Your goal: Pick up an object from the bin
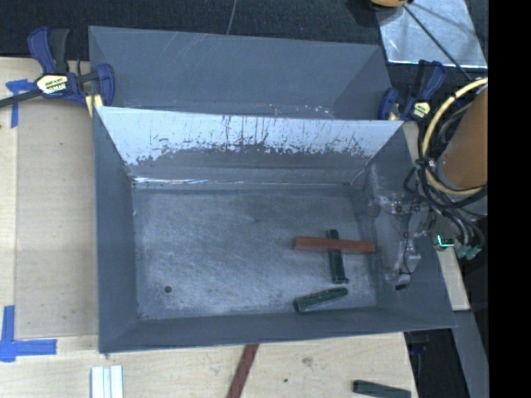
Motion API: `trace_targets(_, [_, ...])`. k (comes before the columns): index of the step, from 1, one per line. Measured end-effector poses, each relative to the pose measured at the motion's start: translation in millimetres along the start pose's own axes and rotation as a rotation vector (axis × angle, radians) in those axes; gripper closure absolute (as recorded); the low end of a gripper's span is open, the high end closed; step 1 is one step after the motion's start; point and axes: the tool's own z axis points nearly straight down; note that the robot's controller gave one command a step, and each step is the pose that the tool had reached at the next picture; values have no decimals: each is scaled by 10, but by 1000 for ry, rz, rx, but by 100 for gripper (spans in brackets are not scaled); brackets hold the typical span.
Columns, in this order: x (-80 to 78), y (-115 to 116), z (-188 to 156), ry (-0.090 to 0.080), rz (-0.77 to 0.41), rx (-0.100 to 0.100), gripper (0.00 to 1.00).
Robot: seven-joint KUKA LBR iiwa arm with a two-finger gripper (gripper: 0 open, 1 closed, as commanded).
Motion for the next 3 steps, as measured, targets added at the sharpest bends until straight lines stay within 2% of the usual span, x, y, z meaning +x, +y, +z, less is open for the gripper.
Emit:
trace_targets(1, [-17, 5, -39, -8, -3, 1, 0])
trace_targets(2, [-86, -30, 348, -14, -72, 3, 0])
trace_targets(3, [-107, -83, 1468, -20, -303, 2, 100])
